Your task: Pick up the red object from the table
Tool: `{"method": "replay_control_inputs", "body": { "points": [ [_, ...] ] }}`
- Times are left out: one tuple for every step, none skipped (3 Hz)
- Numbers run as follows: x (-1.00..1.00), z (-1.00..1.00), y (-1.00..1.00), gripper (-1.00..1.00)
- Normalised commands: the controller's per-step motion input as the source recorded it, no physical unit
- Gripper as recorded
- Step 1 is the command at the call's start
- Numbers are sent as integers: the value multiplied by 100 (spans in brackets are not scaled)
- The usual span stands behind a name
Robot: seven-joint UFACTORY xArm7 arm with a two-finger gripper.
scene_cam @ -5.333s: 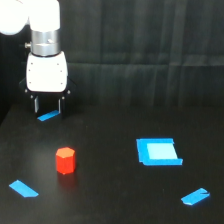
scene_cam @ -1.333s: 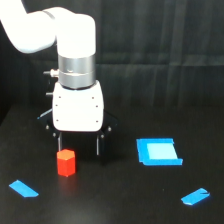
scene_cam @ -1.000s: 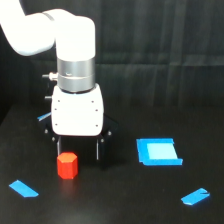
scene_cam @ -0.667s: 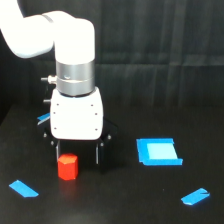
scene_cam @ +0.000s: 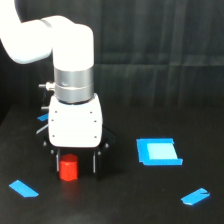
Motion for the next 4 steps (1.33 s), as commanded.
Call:
{"method": "replay_control_inputs", "body": {
  "points": [
    [0,-25,6,-100],
    [4,-15,-1,-100],
    [5,-12,7,-97],
    [8,-5,0,-98]
  ]
}}
